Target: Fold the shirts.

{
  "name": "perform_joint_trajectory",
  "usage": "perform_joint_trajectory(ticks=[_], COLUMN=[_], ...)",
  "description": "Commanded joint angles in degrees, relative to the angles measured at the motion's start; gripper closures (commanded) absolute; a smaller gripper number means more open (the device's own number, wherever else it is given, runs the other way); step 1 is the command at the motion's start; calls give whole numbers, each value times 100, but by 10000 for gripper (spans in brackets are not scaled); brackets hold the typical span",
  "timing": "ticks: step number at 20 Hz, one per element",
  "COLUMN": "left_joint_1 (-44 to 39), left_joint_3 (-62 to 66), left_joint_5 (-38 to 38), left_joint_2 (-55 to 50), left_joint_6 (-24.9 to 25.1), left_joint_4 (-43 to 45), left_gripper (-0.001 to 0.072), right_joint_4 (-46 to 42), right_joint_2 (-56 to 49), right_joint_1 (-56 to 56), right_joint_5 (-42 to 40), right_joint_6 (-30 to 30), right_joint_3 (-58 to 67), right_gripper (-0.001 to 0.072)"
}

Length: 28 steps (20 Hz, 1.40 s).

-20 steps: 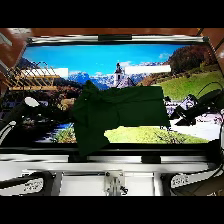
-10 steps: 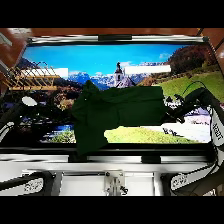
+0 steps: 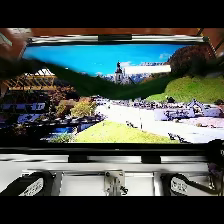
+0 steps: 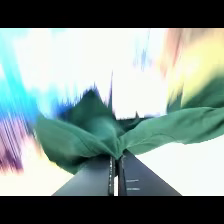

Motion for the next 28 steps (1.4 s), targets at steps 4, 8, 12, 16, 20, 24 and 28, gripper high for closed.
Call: perform_joint_trajectory(ticks=[4,8,12,16,20,24,28], left_joint_1=[7,7,7,7,7,2,-7], left_joint_3=[2304,2306,2304,2299,1891,365,-997], left_joint_5=[1751,1261,879,210,-890,-1467,-435], left_joint_2=[1690,2208,2262,2243,1956,1436,444], left_joint_6=[33,31,-278,-660,-1084,-1086,-1082], left_joint_4=[153,201,564,1576,2284,2282,1818], left_gripper=[672,672,673,672,672,672,673], right_joint_4=[-48,-332,-953,-1421,-1537,-1775,-1784], right_joint_2=[2385,3080,3314,3272,2533,1080,-398], right_joint_1=[-7,-7,-7,-7,-7,-7,188], right_joint_5=[2715,2153,1421,529,-1209,-2485,-1399], right_joint_6=[-188,44,472,866,1499,1432,1425], right_joint_3=[1353,1353,1353,1351,1346,1110,741], right_gripper=[646,646,646,646,646,646,646])
